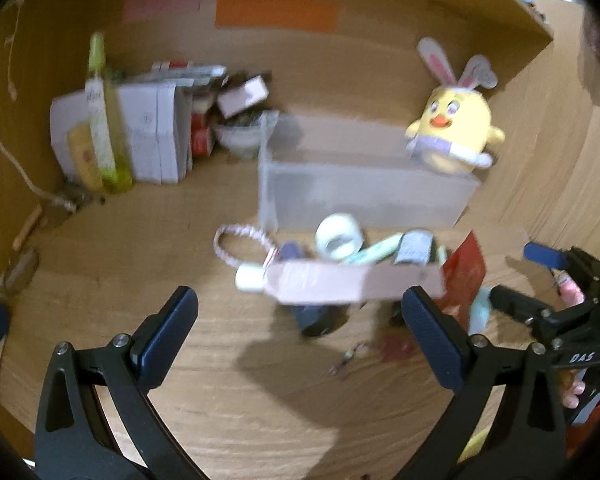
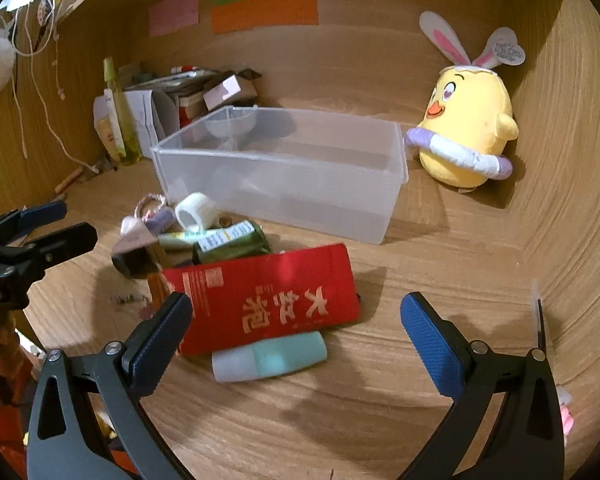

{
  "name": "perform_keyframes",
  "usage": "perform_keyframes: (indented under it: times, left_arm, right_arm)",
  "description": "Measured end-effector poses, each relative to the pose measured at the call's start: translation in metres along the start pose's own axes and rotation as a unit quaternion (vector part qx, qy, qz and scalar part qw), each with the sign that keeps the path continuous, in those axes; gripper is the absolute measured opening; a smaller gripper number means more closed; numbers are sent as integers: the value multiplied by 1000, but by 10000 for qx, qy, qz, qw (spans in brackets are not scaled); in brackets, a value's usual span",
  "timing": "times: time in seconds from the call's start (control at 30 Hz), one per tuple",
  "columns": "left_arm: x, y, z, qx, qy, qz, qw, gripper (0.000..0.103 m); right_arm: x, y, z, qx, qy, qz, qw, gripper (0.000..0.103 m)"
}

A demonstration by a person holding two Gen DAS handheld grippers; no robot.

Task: Organize objects
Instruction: 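Reach the right gripper toward the light-blue tube and grasp it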

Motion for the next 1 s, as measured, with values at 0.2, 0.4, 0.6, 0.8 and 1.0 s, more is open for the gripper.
perform_keyframes:
  times: [0.2,0.4,0.6,0.8,1.0]
  left_arm:
    - [6,18,15,-166,17,242,9996,103]
    - [12,20,9,-168,151,297,9993,95]
    - [29,19,5,-217,309,581,9976,84]
    - [46,15,5,-355,357,765,9958,82]
    - [51,11,4,-376,311,775,9958,62]
  right_arm:
    - [5,6,4,-187,-60,138,9997,103]
    - [16,20,2,-215,-183,489,9984,103]
    - [20,30,2,-192,-379,624,9971,102]
    - [32,34,2,-161,-454,790,9957,102]
    - [37,36,0,-165,-417,729,9963,100]
Point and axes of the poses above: each gripper's, at about its wrist camera, not at the fingertips, and x roughly the way its jaws point, z to its left, y to its underside, the point moved 3 cm from there along x, roughly the way its jaws point, and after that the axes turned 3 degrees about x, right-handed, at the moved point
